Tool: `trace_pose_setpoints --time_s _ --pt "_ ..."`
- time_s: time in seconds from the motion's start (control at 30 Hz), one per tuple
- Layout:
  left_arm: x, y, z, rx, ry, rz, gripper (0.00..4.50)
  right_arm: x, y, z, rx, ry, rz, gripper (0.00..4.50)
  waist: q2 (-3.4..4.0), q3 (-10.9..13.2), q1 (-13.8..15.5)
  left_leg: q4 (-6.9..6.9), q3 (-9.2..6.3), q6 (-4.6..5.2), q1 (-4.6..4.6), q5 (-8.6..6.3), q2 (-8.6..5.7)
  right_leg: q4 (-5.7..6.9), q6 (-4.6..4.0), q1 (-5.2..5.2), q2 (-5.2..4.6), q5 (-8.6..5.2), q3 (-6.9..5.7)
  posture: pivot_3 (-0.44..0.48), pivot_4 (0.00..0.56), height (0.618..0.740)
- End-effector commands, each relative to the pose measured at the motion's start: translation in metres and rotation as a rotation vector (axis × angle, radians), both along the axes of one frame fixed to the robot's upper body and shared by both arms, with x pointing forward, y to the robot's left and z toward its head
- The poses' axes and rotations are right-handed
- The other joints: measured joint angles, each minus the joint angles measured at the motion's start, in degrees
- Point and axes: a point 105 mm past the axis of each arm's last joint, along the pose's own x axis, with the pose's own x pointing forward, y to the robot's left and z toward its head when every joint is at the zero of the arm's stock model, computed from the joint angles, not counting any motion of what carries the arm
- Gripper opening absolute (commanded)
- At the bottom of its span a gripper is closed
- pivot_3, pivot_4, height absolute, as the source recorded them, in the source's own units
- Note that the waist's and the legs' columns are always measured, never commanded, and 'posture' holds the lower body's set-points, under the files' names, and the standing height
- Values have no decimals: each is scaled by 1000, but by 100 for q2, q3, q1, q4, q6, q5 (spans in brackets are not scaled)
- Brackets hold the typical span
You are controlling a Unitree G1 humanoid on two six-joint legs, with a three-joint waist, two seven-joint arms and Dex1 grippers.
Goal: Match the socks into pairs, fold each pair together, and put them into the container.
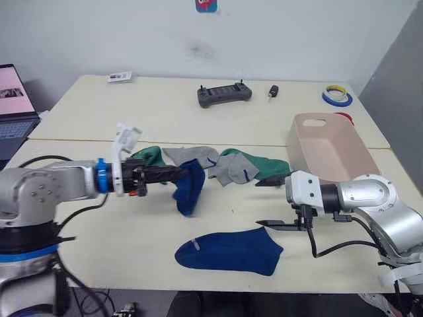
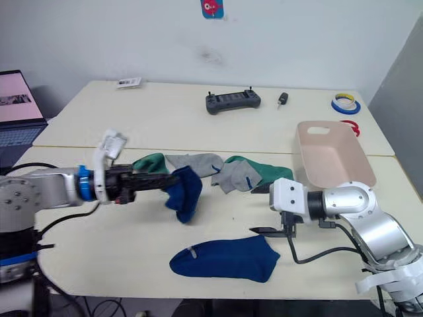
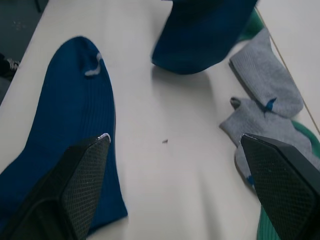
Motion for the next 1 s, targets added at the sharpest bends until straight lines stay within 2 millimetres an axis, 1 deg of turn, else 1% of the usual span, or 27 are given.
trace_pose_setpoints --time_s 0.03,0.1,0.23,0.3,0.43,0.5,0.53,0.6,0.63,0.7,0.77,0.87,0.93,1.0 --pt "-1 -32 -5 -4 -14 0 0 4 -12 5 -46 -47 -37 4472 0 0 4 0 -1 0 1 0 1 -1 0 1 0 0 0 0 150 740" --pt "0 -55 -19 -14 17 9 0 7 -20 3 -83 -48 -63 4472 0 0 10 2 -2 -1 2 1 -1 0 0 6 0 0 -1 0 150 740" --pt "-1 -85 -43 -6 86 33 0 8 -31 3 -123 -51 -100 4472 -1 -1 4 2 0 -9 6 5 -4 -3 0 10 -1 0 2 0 150 740" --pt "-3 -94 -52 4 109 32 0 8 -34 3 -127 -52 -112 4472 -1 -1 4 1 1 -12 6 7 -3 -3 0 10 1 1 4 0 150 740" --pt "3 -105 -65 17 140 62 0 8 -37 4 -130 -52 -129 4472 -1 -1 8 1 1 -16 10 9 -4 -3 0 14 4 0 3 0 150 740" --pt "7 -111 -67 28 116 64 466 8 -39 5 -135 -55 -144 4500 -1 -1 17 1 2 -18 10 10 -8 -5 0 16 4 0 3 0 150 740" --pt "8 -114 -65 24 98 59 672 8 -40 5 -137 -55 -148 4500 -1 -1 21 1 3 -22 9 12 -11 -6 1 16 3 0 4 0 150 740" --pt "7 -119 -58 13 49 43 1269 8 -41 5 -142 -55 -155 4500 -1 -1 24 1 5 -23 8 13 -13 -7 1 16 4 0 4 0 150 740" --pt "6 -118 -53 13 19 32 1640 8 -42 5 -145 -55 -159 4500 -1 -1 23 1 6 -24 8 13 -14 -8 1 17 3 0 5 0 150 740" --pt "2 -114 -44 11 -27 15 2223 7 -44 5 -152 -57 -166 4500 -1 -1 16 0 8 -24 9 14 -12 -7 1 16 4 0 6 0 150 740" --pt "-1 -103 -35 27 -88 9 2891 8 -46 5 -158 -62 -177 4500 -1 -1 11 -2 7 -24 10 14 -7 -7 1 16 4 0 6 0 150 740" --pt "0 -78 -22 67 -168 45 3837 9 -47 8 -138 -69 -192 4500 -1 -1 1 -4 6 -24 12 14 -2 -7 1 14 8 0 7 0 150 740" --pt "10 -55 -21 128 -208 128 4449 7 -44 9 -112 -64 -189 4500 -1 -1 4 -6 6 -24 13 14 -3 -7 1 13 8 0 7 0 150 740" --pt "20 -34 -22 171 -215 193 4482 6 -40 10 -89 -62 -185 4500 -1 -1 14 -5 5 -24 13 14 -6 -7 1 14 7 0 6 0 150 740"
